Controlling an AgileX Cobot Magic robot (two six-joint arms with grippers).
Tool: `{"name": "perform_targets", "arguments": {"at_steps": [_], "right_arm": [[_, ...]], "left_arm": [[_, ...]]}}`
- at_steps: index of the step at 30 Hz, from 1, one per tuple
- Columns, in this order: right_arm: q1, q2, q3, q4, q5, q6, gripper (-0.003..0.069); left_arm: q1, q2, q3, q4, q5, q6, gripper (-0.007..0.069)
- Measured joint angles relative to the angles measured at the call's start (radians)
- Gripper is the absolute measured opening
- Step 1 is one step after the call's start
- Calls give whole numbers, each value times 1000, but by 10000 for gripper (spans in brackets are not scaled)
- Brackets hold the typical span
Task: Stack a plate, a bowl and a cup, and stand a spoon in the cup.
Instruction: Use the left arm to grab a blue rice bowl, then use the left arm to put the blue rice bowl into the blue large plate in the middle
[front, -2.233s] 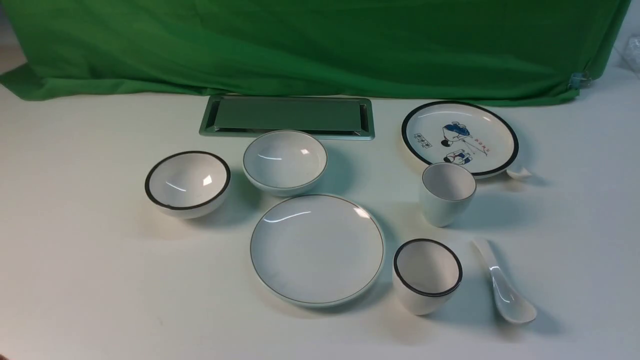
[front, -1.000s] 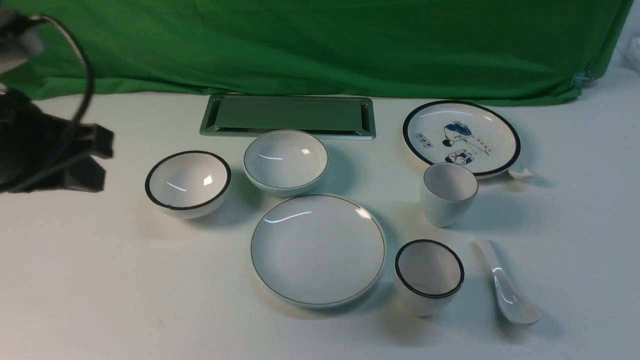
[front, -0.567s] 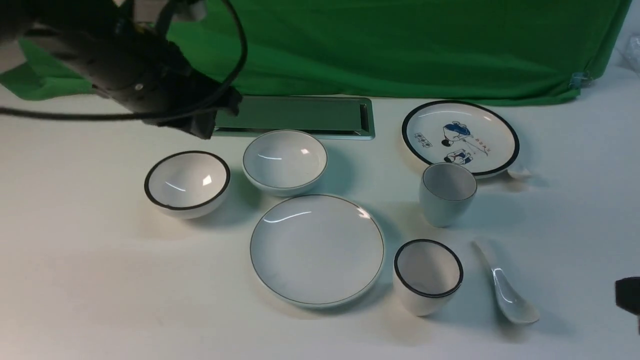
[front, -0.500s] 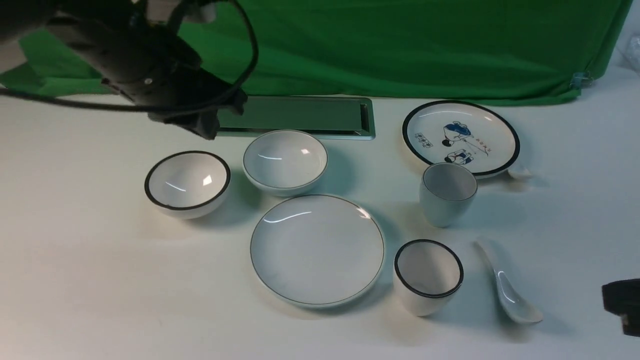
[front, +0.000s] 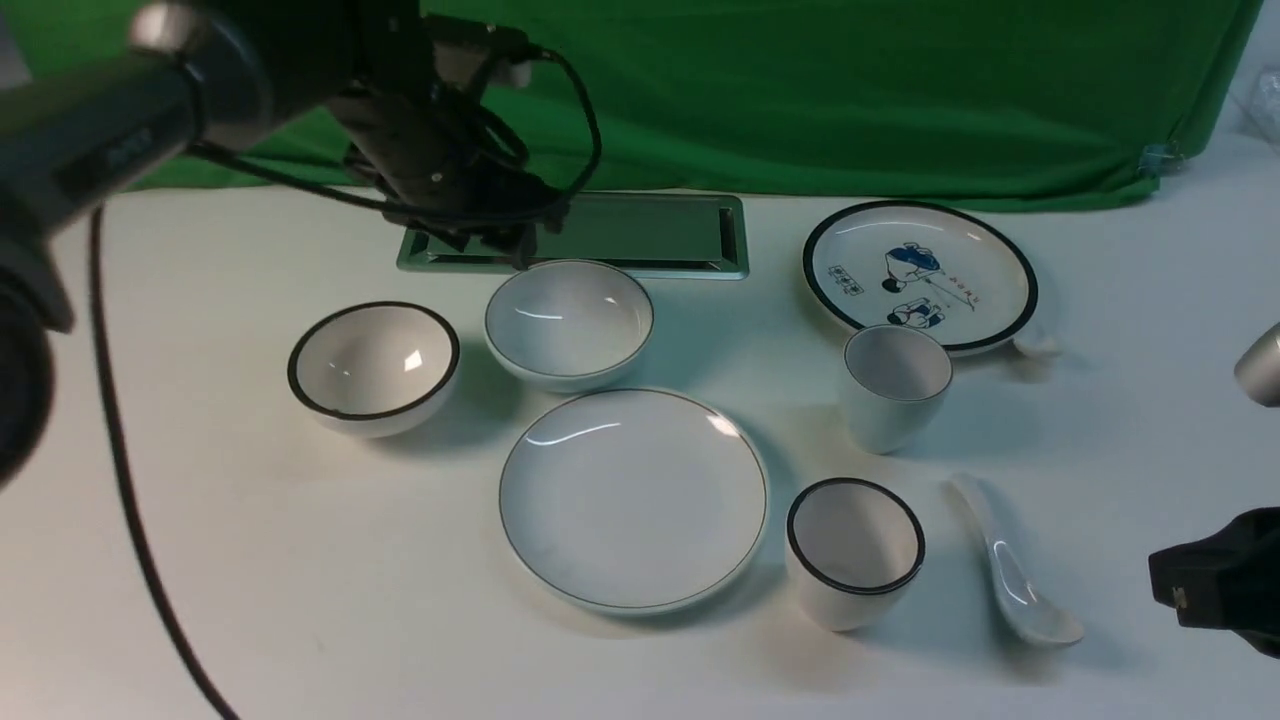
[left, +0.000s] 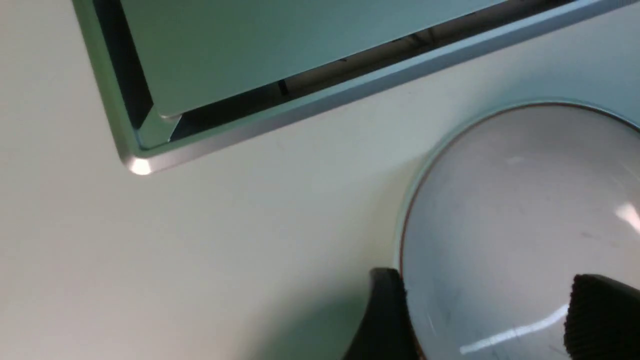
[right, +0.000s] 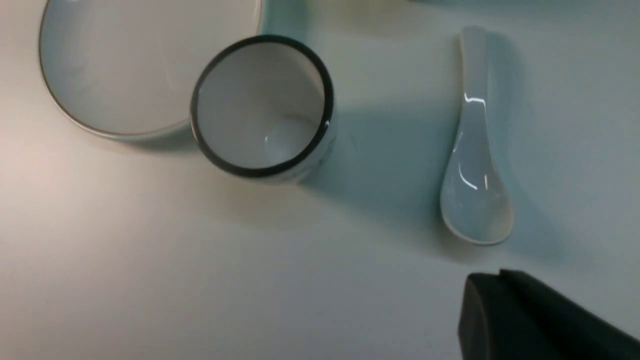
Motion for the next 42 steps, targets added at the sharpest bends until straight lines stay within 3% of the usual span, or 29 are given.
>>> {"name": "perform_targets", "arguments": {"at_steps": [4, 9, 13, 18, 21, 26, 32, 38, 42], "right_arm": [[0, 1, 0, 4, 3, -1, 56], [0, 1, 0, 6, 4, -3, 62], [0, 1, 0, 6, 4, -3, 67], [0, 2, 0, 6, 4, -13, 71], [0, 2, 0, 6, 4, -19, 72], [0, 2, 0, 6, 4, -20, 78], [0, 10, -20, -1, 7, -20, 89], [0, 98, -166, -6, 63, -21, 93], [0, 206, -265, -70, 65, -16, 105]], "left_arm": [[0, 100, -51, 1, -51, -13, 524], [0, 175, -80, -3, -55, -15, 488], [0, 195, -86, -19, -47, -20, 382], [0, 189, -131, -33, -9, -105, 109], [0, 179, -177, -24, 18, -130, 53], [0, 156, -304, -28, 213, -111, 48], [-6, 28, -346, -245, 350, -8, 48], [-53, -110, -131, -277, 349, 35, 48], [-100, -178, 112, -274, 253, 65, 48]]}}
